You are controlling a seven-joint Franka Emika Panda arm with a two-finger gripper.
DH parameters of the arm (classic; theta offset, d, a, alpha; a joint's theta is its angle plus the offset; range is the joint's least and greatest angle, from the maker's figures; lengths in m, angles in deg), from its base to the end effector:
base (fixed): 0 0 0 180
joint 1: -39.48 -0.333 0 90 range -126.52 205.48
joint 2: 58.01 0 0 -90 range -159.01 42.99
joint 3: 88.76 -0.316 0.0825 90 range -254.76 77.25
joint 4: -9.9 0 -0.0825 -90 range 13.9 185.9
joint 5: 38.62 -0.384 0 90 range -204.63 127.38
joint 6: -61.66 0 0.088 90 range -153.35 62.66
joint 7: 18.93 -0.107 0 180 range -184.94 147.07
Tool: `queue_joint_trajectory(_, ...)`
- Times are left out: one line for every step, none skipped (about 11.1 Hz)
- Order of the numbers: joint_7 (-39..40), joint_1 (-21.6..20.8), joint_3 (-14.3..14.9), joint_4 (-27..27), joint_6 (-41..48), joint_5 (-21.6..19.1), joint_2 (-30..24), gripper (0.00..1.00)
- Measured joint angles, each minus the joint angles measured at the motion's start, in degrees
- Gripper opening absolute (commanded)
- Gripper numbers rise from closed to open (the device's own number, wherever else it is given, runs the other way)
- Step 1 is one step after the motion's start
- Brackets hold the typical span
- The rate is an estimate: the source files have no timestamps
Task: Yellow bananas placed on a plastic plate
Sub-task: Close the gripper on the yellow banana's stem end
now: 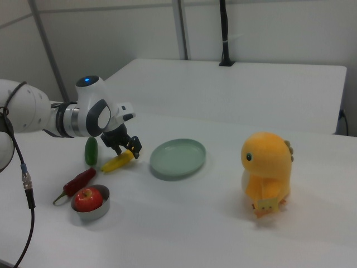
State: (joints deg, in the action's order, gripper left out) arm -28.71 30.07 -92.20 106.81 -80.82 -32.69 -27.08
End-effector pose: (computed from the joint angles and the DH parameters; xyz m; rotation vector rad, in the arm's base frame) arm 0.6828 0.1508 0.3105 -3.1023 -0.1787 -0.4070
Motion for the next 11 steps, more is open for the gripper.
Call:
queue_joint_trajectory(0.0, 0.0, -0.25, 0.0, 0.0, 0.28, 0.0, 0.16)
queue_joint_trajectory(-0.02, 0.0, -0.56, 0.0, 0.0, 0.72, 0.0, 0.03)
queue_joint_trajectory(-0.05, 0.0, -0.77, 0.0, 0.0, 1.06, 0.0, 0.0)
queue_joint_trajectory(-0.08, 0.0, -0.89, -0.02, 0.0, 1.19, 0.0, 0.0)
queue_joint_trajectory(-0.08, 0.0, -0.91, -0.02, 0.0, 1.22, 0.0, 0.0)
queue_joint_trajectory(-0.09, 0.04, -0.92, -0.03, 0.0, 1.22, 0.0, 0.0)
queue_joint_trajectory(-0.09, 0.07, -0.92, -0.06, 0.0, 1.22, 0.0, 0.0)
queue_joint_trajectory(-0.1, 0.1, -0.92, -0.15, 0.0, 1.22, -0.01, 0.0)
queue_joint_trajectory(-0.1, 0.14, -0.91, -0.31, 0.0, 1.22, -0.03, 0.0)
queue_joint_trajectory(-0.18, 0.23, -0.91, -0.57, 0.0, 1.22, -0.16, 0.0)
queue_joint_trajectory(-0.24, 0.37, -0.91, -0.86, 0.0, 1.22, -0.37, 0.0)
